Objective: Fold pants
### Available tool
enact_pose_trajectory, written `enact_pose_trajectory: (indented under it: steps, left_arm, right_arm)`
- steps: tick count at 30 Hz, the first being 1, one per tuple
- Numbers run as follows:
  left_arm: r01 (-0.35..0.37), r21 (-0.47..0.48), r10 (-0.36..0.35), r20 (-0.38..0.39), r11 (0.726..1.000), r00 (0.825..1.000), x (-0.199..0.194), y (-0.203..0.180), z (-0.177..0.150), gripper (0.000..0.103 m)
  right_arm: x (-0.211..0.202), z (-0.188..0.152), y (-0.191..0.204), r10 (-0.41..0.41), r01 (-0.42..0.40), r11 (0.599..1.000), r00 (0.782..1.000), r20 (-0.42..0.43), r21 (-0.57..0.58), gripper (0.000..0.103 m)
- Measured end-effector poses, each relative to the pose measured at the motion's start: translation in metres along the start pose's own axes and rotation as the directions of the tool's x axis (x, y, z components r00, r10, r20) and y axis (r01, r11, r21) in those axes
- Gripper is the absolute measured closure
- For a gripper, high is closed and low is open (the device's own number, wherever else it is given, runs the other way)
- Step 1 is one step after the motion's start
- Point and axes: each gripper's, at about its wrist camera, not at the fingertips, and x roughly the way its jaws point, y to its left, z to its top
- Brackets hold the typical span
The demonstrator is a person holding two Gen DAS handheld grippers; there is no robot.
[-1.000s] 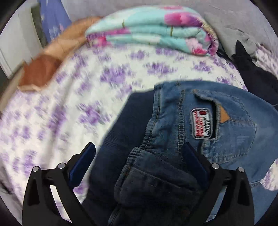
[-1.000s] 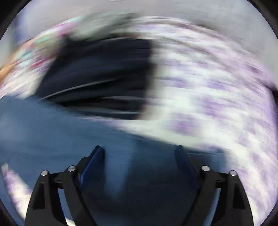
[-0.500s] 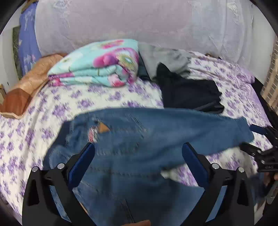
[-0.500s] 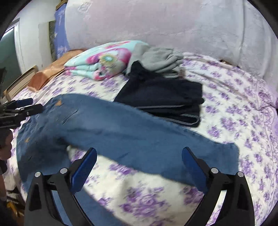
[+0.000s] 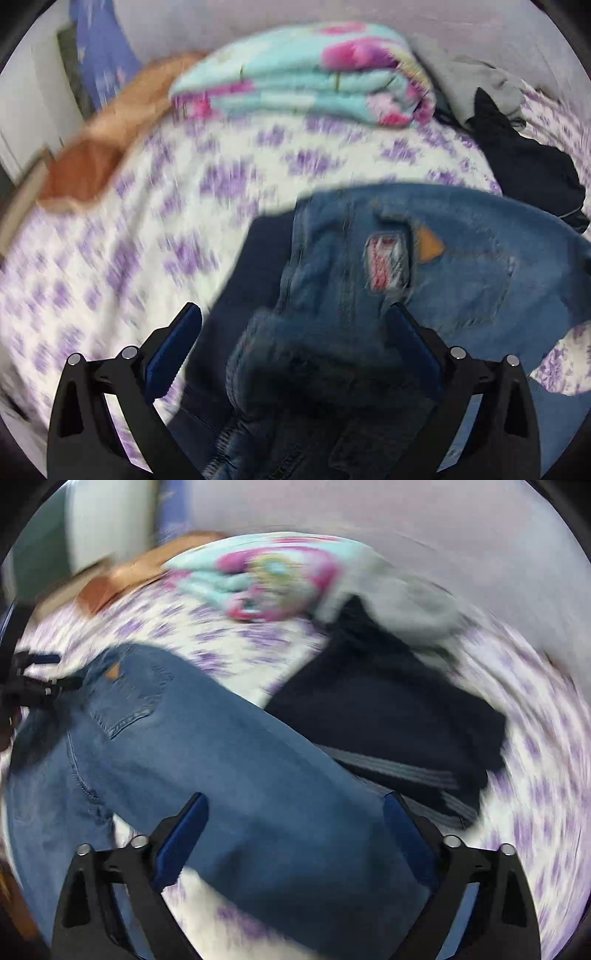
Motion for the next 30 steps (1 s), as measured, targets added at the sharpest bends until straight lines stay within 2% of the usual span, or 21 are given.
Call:
enact_pose_trajectory:
  steps: [1,2,5,7,9,11,13,16,22,23,24,25,26,27,28,30]
  left_arm:
    - [0.019,-0.023,-0.02,-0.024,1.0,1.0,0.011,0.005,-0.009,0.004]
    - [0.036,-0.032,-0.037,-0.027,0.999,0.999,0.018,0.007,-0.016,0.004]
    - [0.088,-0.062,-0.087,0.021,0.994,0.996,0.021,0.013,-0.029,0.004]
    - [0.091,-0.063,-0.089,0.027,0.994,0.996,0.021,0.013,-0.03,0.004]
    - [0.084,-0.058,-0.082,0.033,0.995,0.996,0.021,0.011,-0.032,0.004]
    - [0.088,-0.059,-0.087,0.033,0.994,0.996,0.02,0.013,-0.03,0.004]
    - [0.095,-0.061,-0.094,0.026,0.994,0.995,0.02,0.015,-0.028,0.004]
    - [0.094,-0.063,-0.094,0.007,0.994,0.996,0.016,0.016,-0.024,0.004]
    - [0.084,-0.052,-0.085,-0.01,0.995,0.996,0.014,0.017,-0.024,0.004]
    - [0.084,-0.052,-0.085,-0.011,0.995,0.996,0.015,0.017,-0.024,0.004]
    - [0.081,-0.054,-0.082,-0.016,0.995,0.996,0.016,0.017,-0.024,0.004]
    - [0.079,-0.056,-0.08,-0.019,0.995,0.997,0.017,0.017,-0.025,0.004]
    - [0.077,-0.06,-0.078,-0.024,0.995,0.997,0.018,0.017,-0.025,0.004]
    - [0.074,-0.061,-0.076,-0.027,0.995,0.997,0.019,0.017,-0.026,0.004]
    - [0.064,-0.061,-0.066,-0.029,0.996,0.997,0.017,0.017,-0.027,0.004]
    - [0.032,-0.076,-0.034,-0.022,0.997,0.999,0.008,0.017,-0.029,0.004]
  right_arm:
    - [0.009,0.007,0.004,0.013,-0.013,1.0,1.0,-0.004,-0.022,0.034]
    - [0.022,0.016,0.007,0.024,-0.024,0.999,1.0,-0.013,-0.04,0.036]
    - [0.052,0.032,0.002,0.016,-0.017,1.0,0.999,-0.04,-0.018,0.036]
    - [0.061,0.036,-0.002,0.048,-0.048,0.999,0.998,-0.037,0.008,0.035]
    - [0.065,0.036,-0.001,0.068,-0.068,0.998,0.996,-0.054,0.005,0.047]
    - [0.056,0.034,0.004,0.081,-0.082,0.996,0.996,-0.049,-0.02,0.083]
    - [0.045,0.035,0.001,0.121,-0.121,0.993,0.992,-0.025,-0.008,0.1]
    - [0.02,0.038,-0.012,0.206,-0.208,0.976,0.978,0.042,0.064,0.1]
    - [-0.007,0.017,-0.007,0.287,-0.295,0.953,0.952,0.109,0.065,0.1]
    - [-0.006,0.016,-0.008,0.261,-0.269,0.961,0.959,0.114,0.069,0.099]
    - [-0.002,0.014,-0.011,0.173,-0.183,0.98,0.978,0.114,0.081,0.097]
    - [0.002,0.013,-0.015,0.098,-0.109,0.989,0.989,0.107,0.103,0.089]
    - [0.008,0.012,-0.022,0.03,-0.043,0.989,0.995,0.091,0.143,0.072]
    - [0.01,0.01,-0.033,0.007,-0.027,0.977,0.996,0.093,0.214,0.069]
    - [0.009,0.01,-0.037,0.019,-0.043,0.968,0.995,0.102,0.246,0.069]
    - [0.003,0.014,-0.027,0.068,-0.098,0.97,0.988,0.138,0.223,0.069]
